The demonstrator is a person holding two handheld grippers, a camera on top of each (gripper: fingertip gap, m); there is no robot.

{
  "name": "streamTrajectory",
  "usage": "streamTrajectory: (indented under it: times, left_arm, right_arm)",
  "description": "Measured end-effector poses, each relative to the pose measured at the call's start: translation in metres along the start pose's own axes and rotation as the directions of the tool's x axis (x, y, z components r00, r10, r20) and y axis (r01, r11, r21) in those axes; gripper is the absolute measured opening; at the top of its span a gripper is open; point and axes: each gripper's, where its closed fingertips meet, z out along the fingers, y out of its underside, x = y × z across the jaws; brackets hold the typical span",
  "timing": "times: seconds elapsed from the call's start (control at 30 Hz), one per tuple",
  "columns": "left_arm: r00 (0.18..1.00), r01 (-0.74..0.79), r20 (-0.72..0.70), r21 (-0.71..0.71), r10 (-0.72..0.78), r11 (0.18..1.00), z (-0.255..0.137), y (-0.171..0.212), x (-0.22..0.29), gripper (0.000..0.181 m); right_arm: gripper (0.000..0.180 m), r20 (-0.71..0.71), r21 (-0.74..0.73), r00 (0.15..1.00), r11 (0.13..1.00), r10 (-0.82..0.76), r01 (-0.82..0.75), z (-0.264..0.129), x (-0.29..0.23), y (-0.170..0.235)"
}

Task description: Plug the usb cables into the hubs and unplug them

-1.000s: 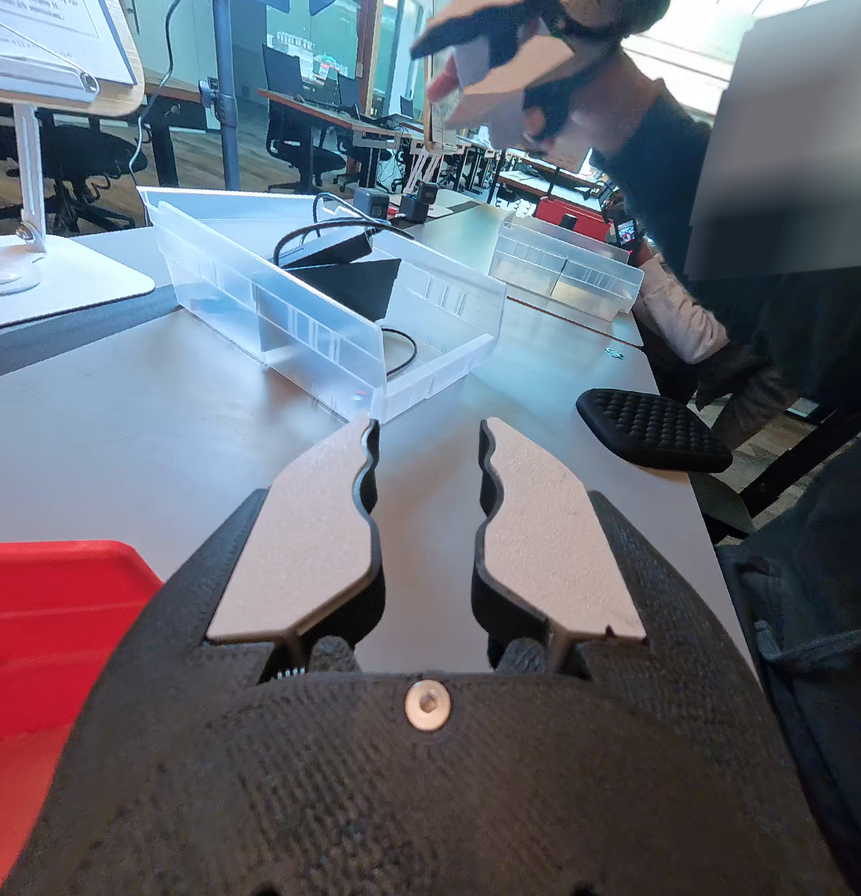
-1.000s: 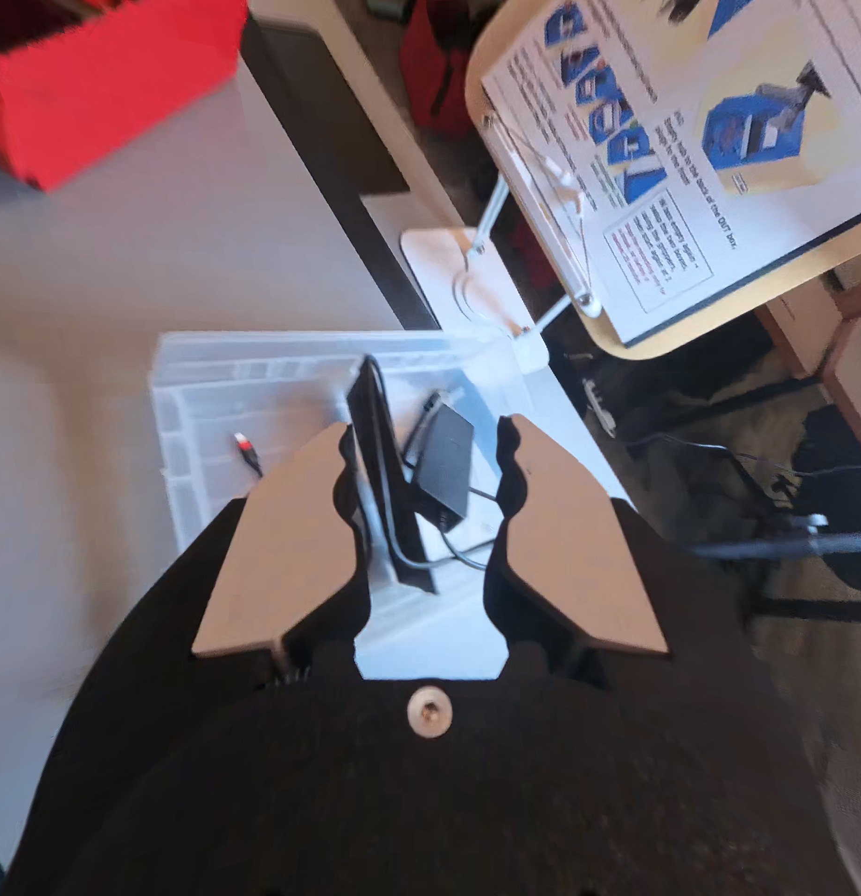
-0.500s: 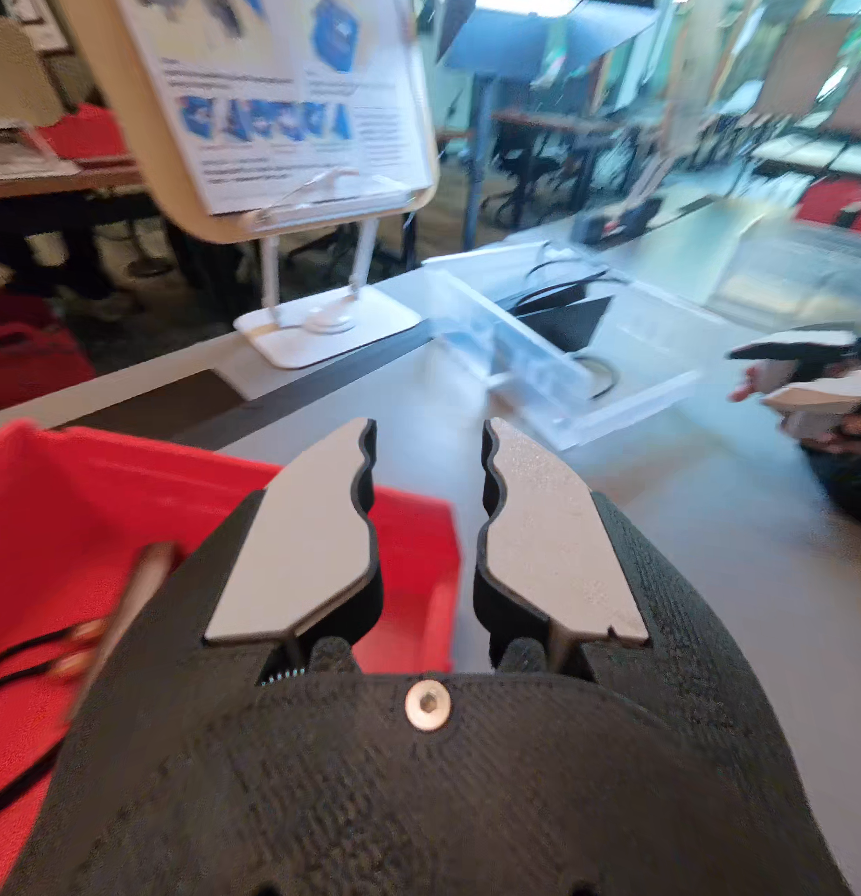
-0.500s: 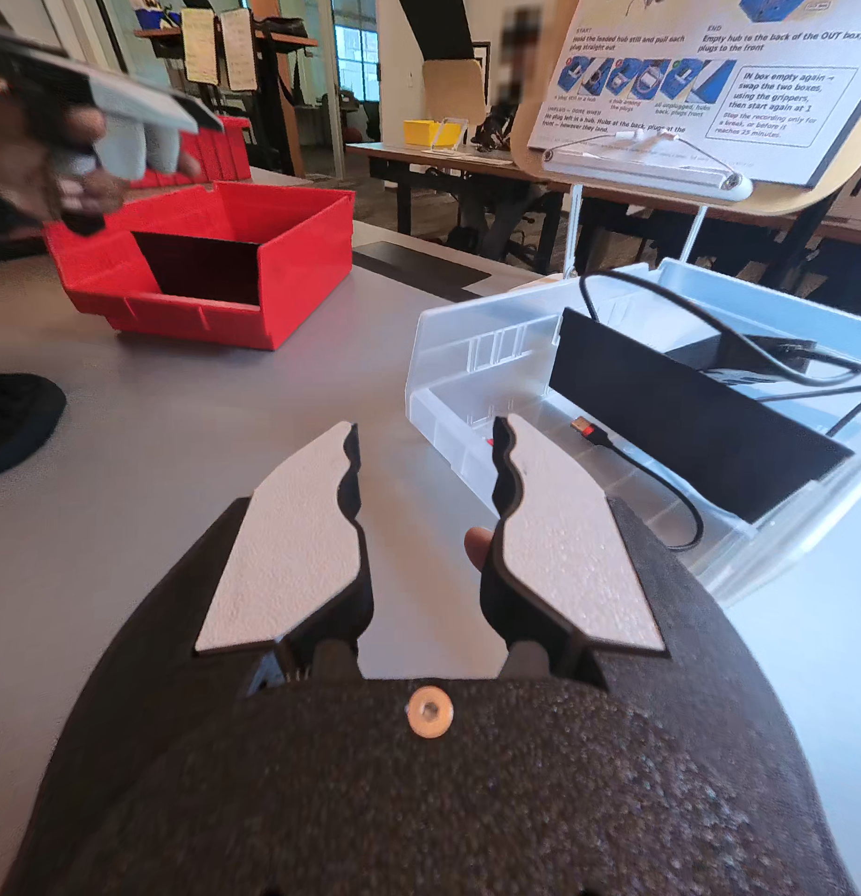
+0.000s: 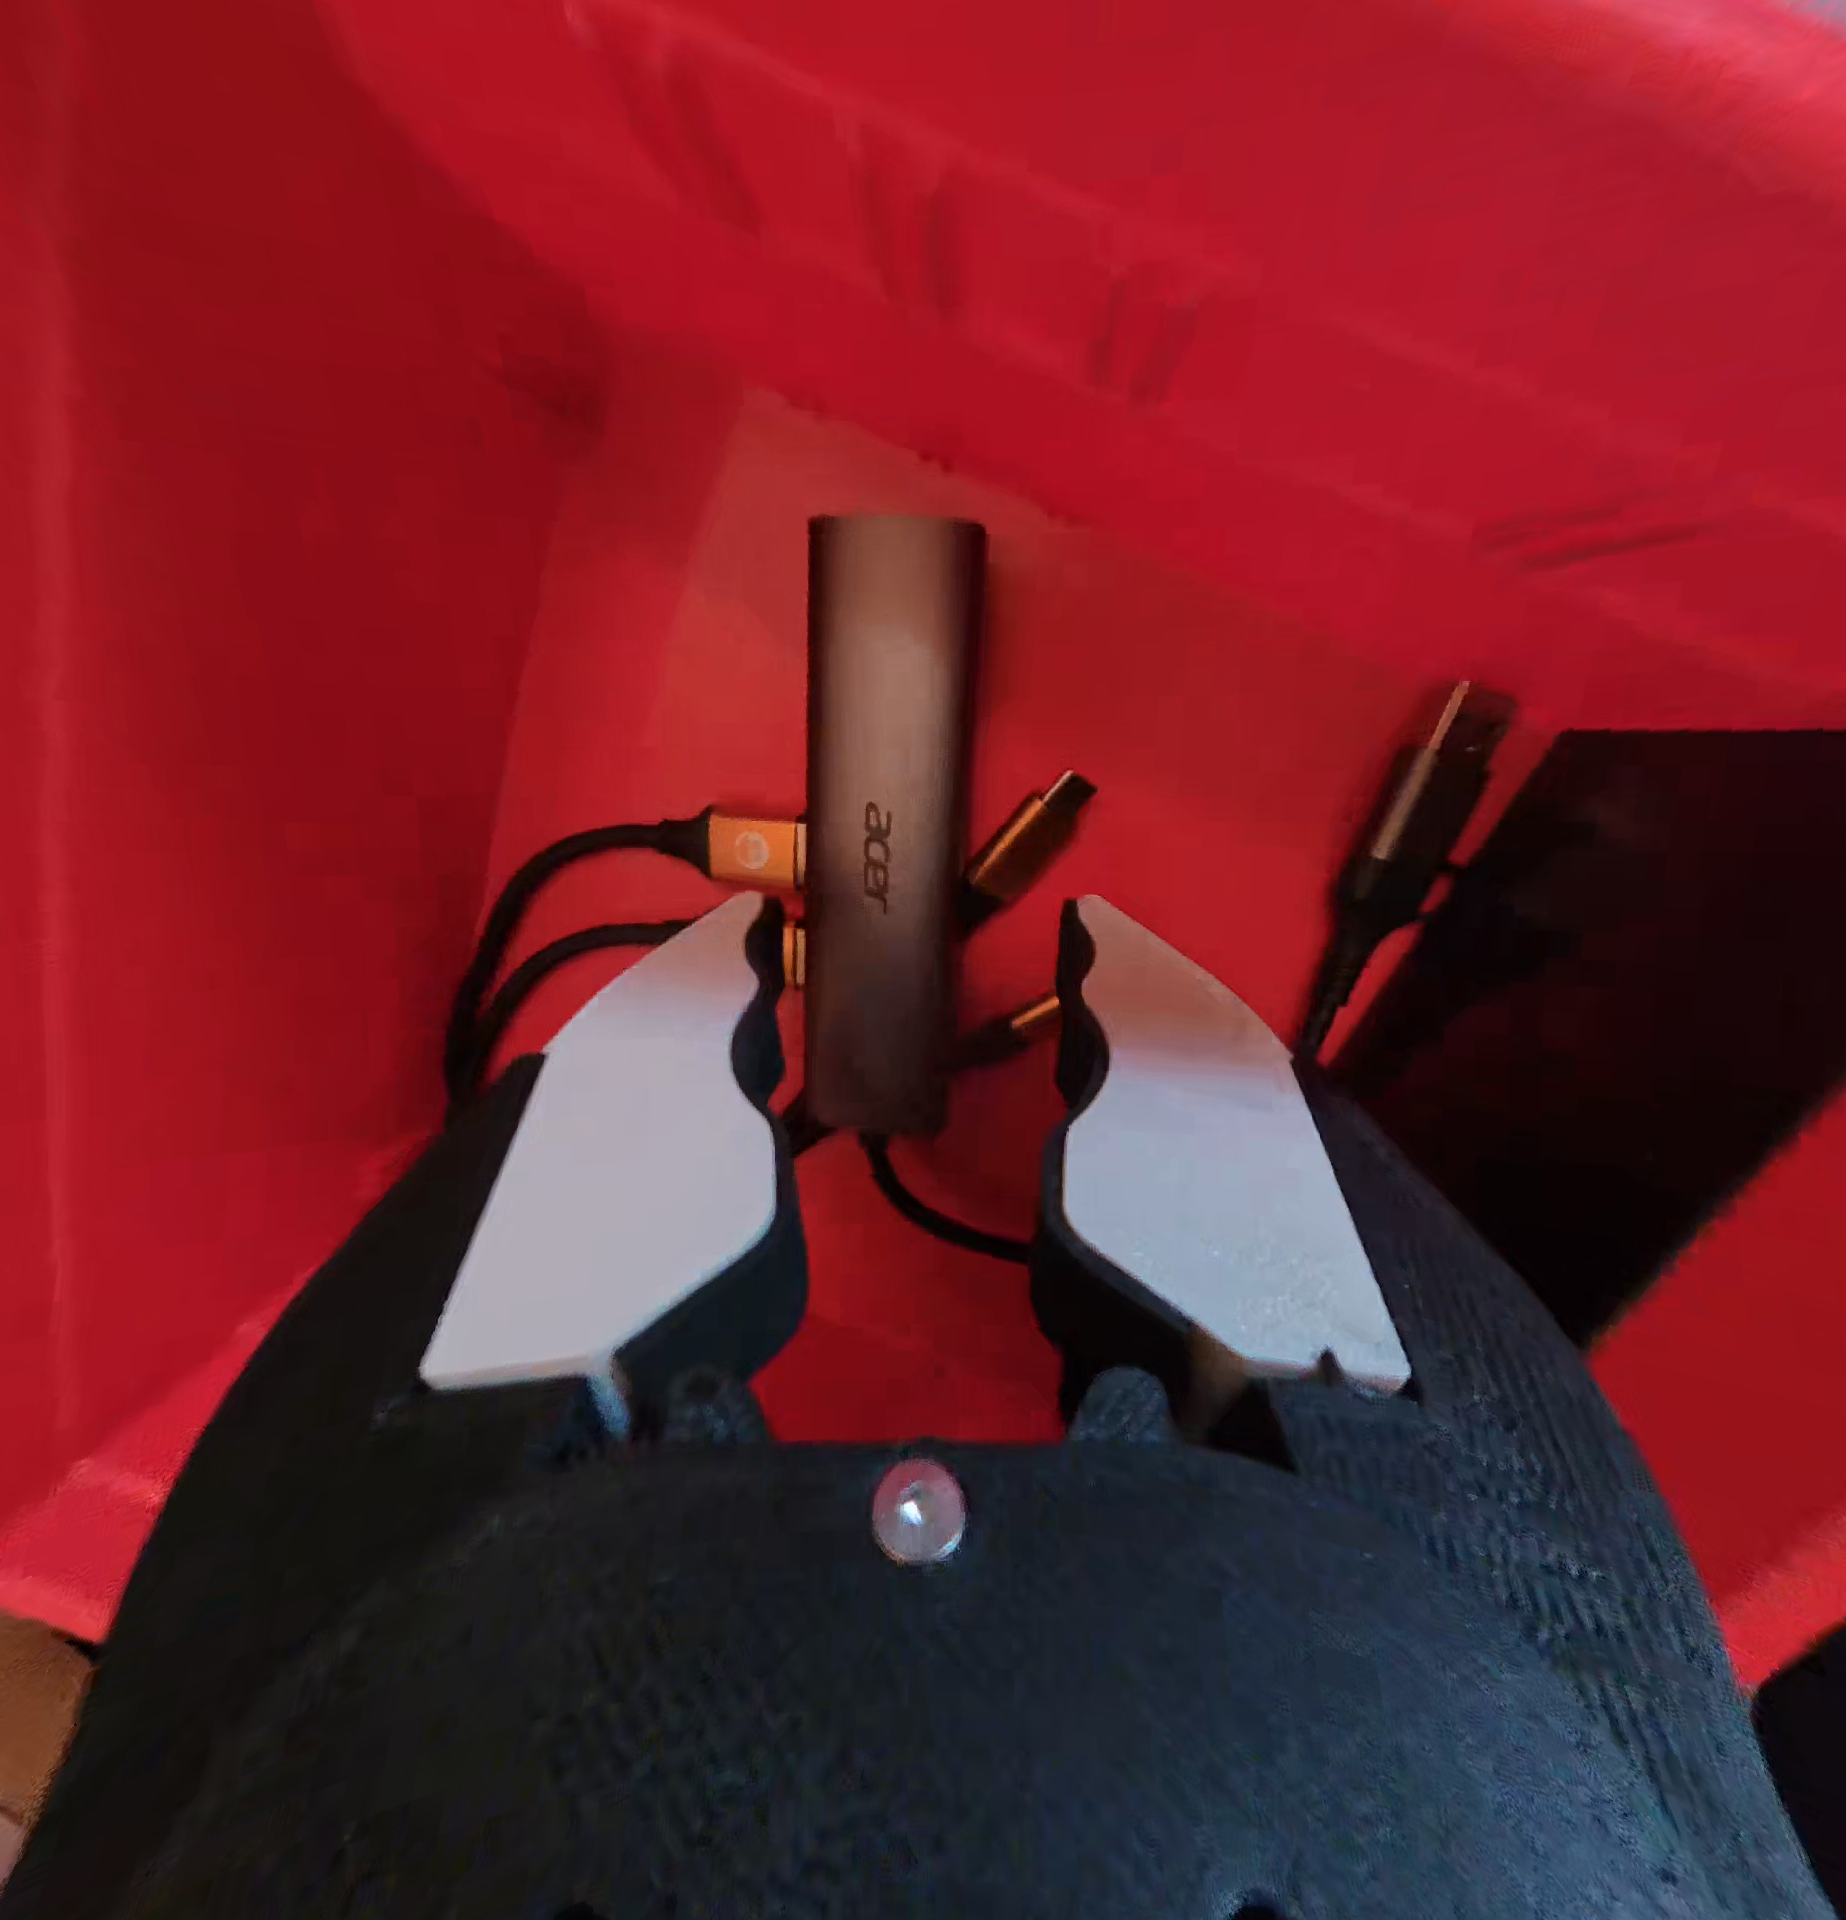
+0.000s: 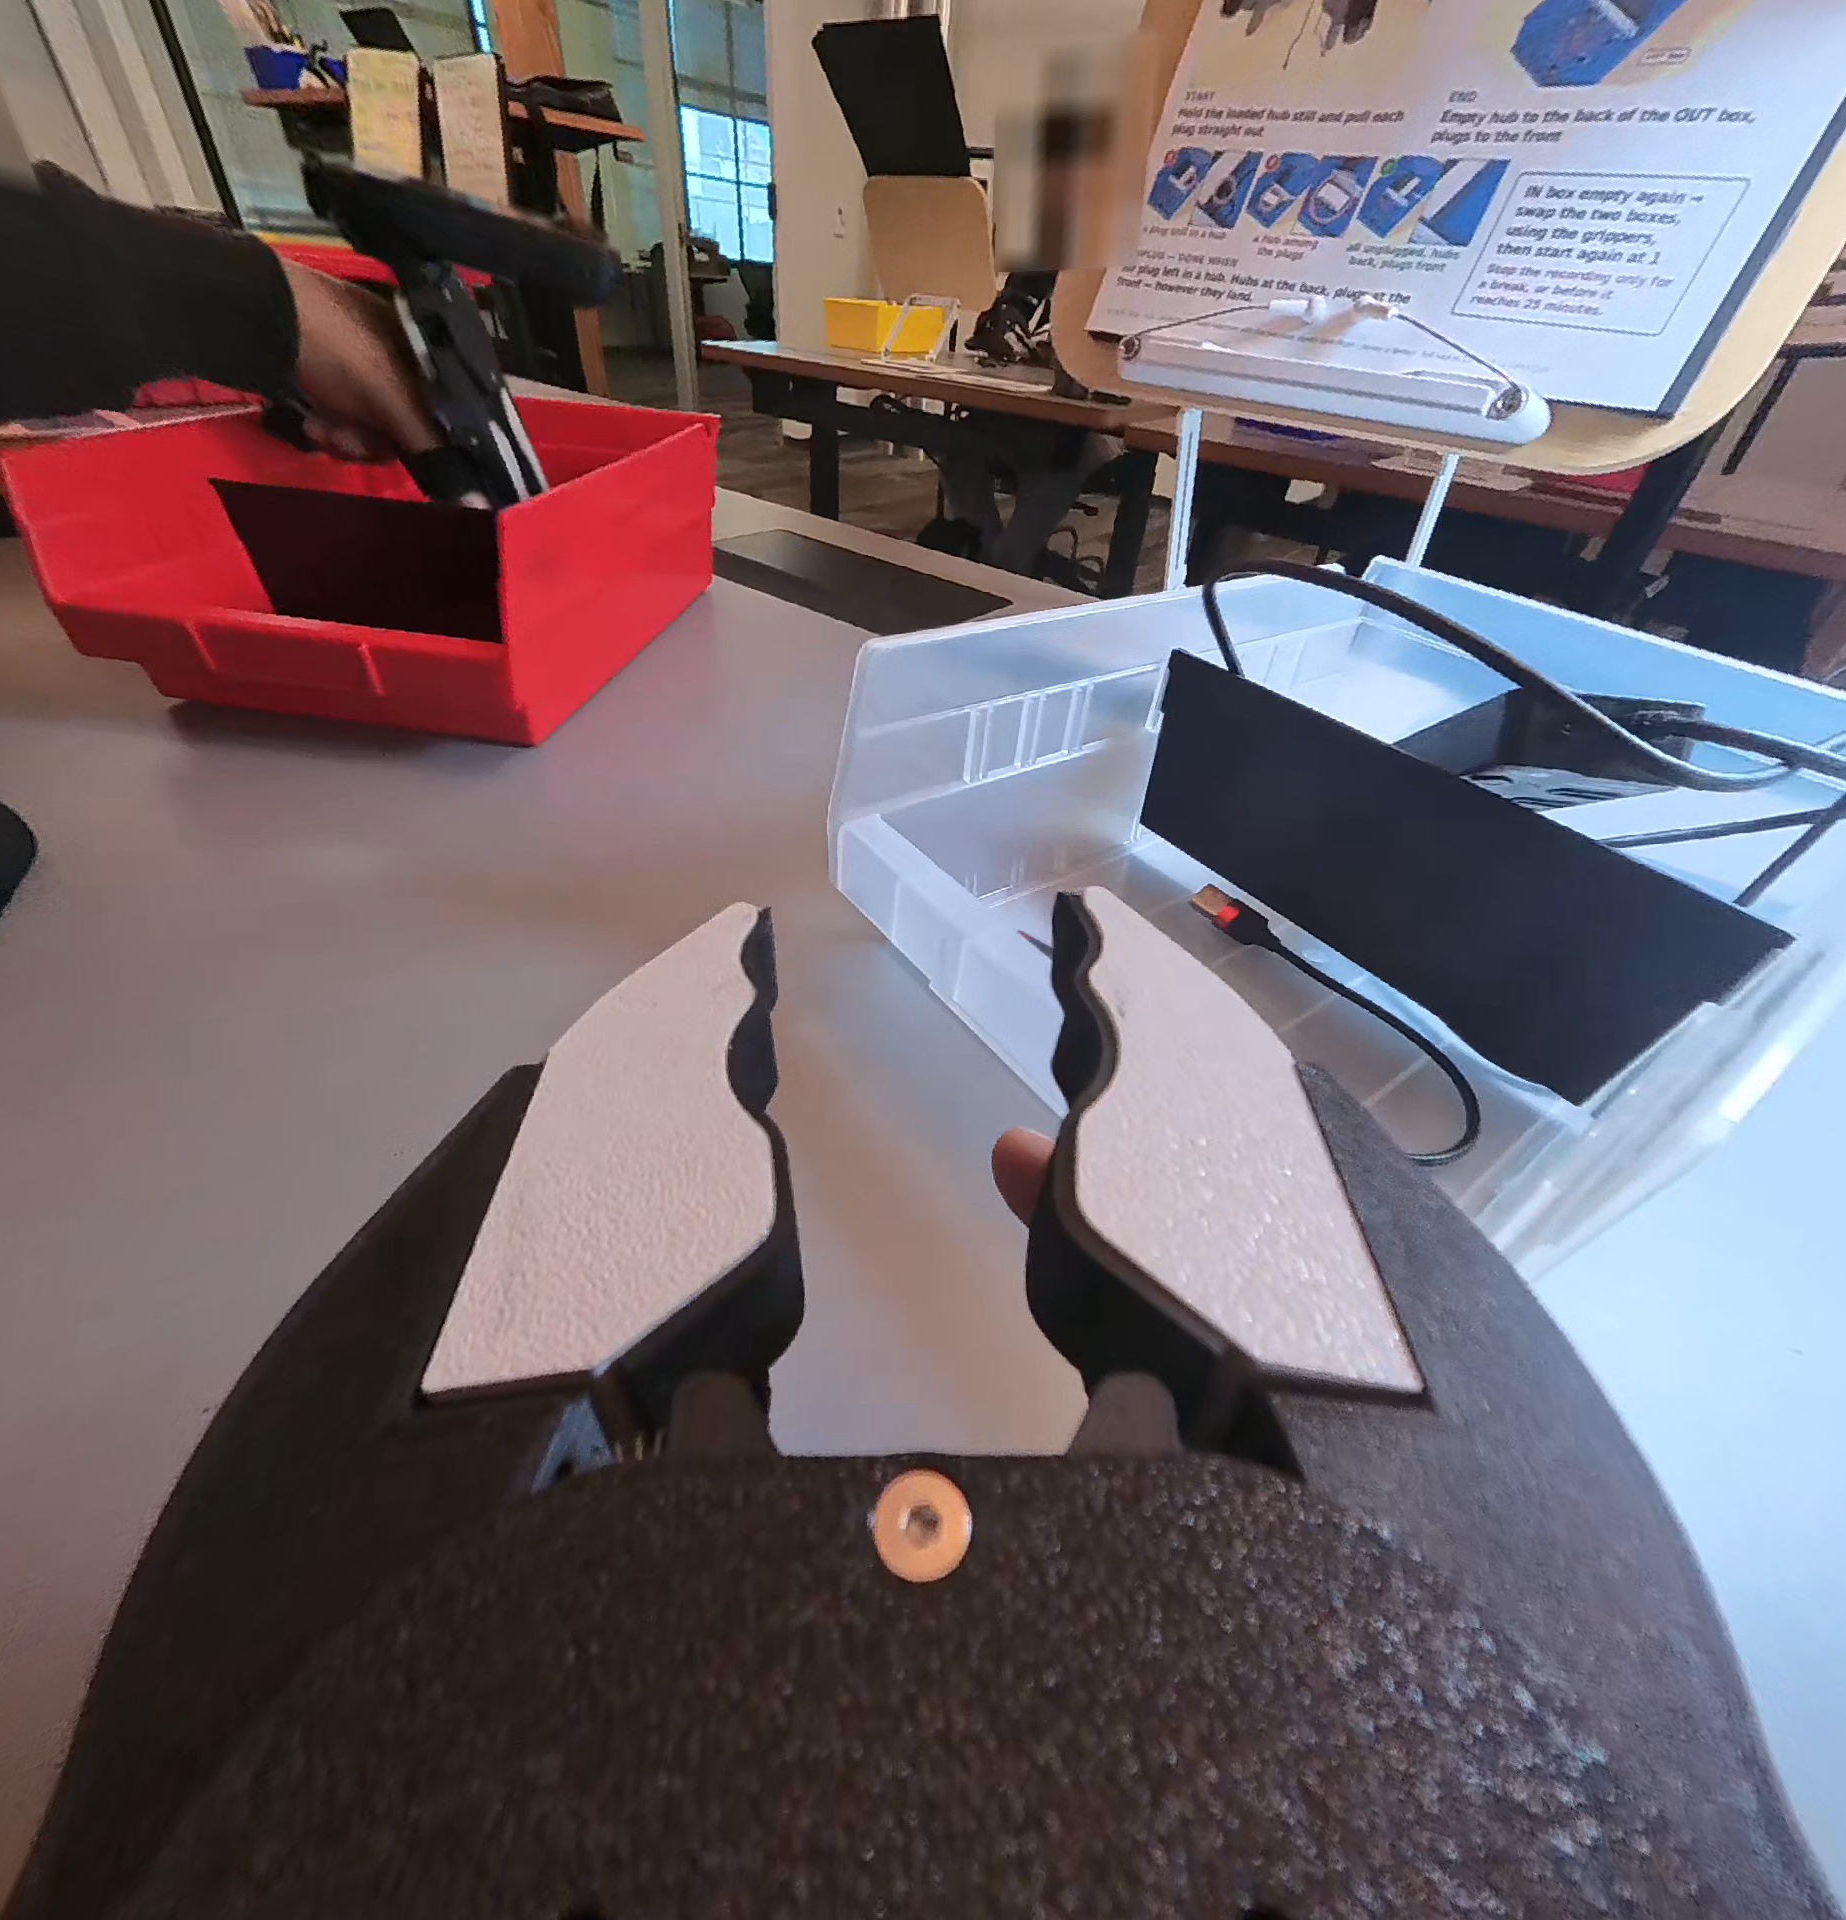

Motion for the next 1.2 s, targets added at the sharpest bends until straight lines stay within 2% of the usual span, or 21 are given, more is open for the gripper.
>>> streamTrajectory:
  times: [0.03,0.2,0.33,0.43,0.53,0.67,0.77,0.9,1.07,1.2]
  left_arm:
    - [1.000,-0.008,0.018,-0.034,0.009,0.999,0.007,0.003,-0.004,0.050]
    - [0.999,-0.041,0.027,-0.050,0.043,0.998,0.013,0.004,-0.009,0.045]
    - [0.987,-0.127,0.089,-0.048,0.131,0.991,0.006,0.006,-0.010,0.030]
    - [0.980,-0.149,0.132,-0.010,0.149,0.989,-0.008,0.005,-0.012,0.031]
    - [0.969,-0.186,0.182,0.093,0.167,0.978,-0.044,-0.005,-0.010,0.030]
    - [0.943,-0.272,0.271,0.300,0.192,0.914,-0.123,-0.026,0.011,0.029]
    - [0.914,-0.357,0.354,0.465,0.199,0.810,-0.189,-0.042,0.040,0.029]
    - [0.905,-0.403,0.392,0.671,0.164,0.622,-0.262,-0.060,0.084,0.029]
    - [0.933,-0.334,0.254,0.877,0.256,0.347,-0.314,-0.076,0.162,0.028]
    - [0.905,-0.162,0.087,0.976,0.415,0.148,-0.336,-0.081,0.226,0.028]
  right_arm:
    - [0.051,-0.002,0.002,1.000,1.000,0.002,-0.002,0.001,0.001,0.000]
    - [0.050,0.005,-0.002,1.000,1.000,-0.022,0.023,0.004,-0.001,0.003]
    - [0.050,0.015,-0.015,0.999,0.999,-0.035,0.035,0.006,-0.005,0.006]
    - [0.049,0.014,-0.018,0.999,0.999,-0.047,0.047,0.007,-0.006,0.006]
    - [0.049,0.007,-0.004,0.998,0.998,-0.069,0.069,0.006,-0.006,0.002]
    - [0.050,0.008,0.017,0.996,0.996,-0.091,0.091,0.008,-0.007,-0.007]
    - [0.050,0.030,0.038,0.993,0.993,-0.110,0.109,0.015,-0.012,-0.020]
    - [0.051,0.073,0.097,0.989,0.988,-0.128,0.121,0.031,-0.022,-0.055]
    - [0.055,0.200,0.208,0.974,0.976,-0.103,0.060,0.053,-0.039,-0.117]
    - [0.055,0.294,0.278,0.954,0.960,-0.059,-0.026,0.068,-0.042,-0.159]
